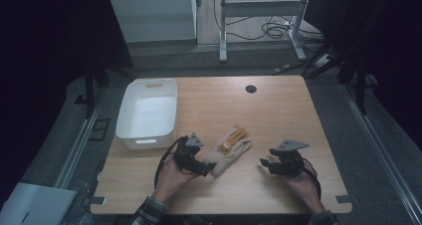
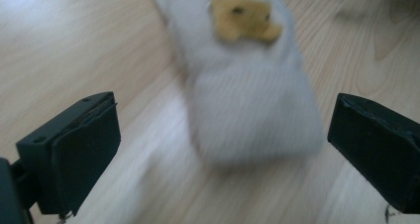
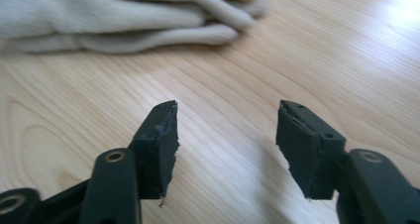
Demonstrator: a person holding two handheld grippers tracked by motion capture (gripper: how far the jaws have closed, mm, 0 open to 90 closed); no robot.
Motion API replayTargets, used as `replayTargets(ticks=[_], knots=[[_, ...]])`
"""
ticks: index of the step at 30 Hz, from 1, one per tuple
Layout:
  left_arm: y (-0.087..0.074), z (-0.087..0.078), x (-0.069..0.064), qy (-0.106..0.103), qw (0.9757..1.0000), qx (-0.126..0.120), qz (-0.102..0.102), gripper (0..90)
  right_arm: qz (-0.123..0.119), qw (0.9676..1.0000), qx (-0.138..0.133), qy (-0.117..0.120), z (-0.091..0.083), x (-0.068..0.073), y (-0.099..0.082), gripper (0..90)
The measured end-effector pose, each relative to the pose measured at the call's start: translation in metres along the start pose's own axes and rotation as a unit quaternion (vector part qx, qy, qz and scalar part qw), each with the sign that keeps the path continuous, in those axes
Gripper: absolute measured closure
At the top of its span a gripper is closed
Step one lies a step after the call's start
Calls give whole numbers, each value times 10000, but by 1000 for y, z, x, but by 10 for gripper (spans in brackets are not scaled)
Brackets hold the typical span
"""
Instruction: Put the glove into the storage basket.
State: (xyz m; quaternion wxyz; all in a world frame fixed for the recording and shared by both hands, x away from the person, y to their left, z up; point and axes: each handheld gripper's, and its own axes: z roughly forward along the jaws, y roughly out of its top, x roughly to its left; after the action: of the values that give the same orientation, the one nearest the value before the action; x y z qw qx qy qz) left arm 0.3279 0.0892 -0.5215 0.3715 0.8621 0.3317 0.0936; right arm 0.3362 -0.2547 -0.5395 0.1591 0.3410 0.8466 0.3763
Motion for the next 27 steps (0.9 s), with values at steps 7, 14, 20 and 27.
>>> replayTargets(ticks=[7,14,20,27], knots=[[31,34,-9,-16,9998,189,108,1,227,9993,8,-307,-10,-18,-14,323],[46,70,-12,218,9983,498,201,0,222,9986,100,-460,-10,-25,-23,281],[44,86,-15,382,9957,798,257,9,203,9987,120,-460,-10,-24,-23,261],[42,77,-13,204,9970,741,92,262,220,9985,130,-479,-10,-24,-23,248]])
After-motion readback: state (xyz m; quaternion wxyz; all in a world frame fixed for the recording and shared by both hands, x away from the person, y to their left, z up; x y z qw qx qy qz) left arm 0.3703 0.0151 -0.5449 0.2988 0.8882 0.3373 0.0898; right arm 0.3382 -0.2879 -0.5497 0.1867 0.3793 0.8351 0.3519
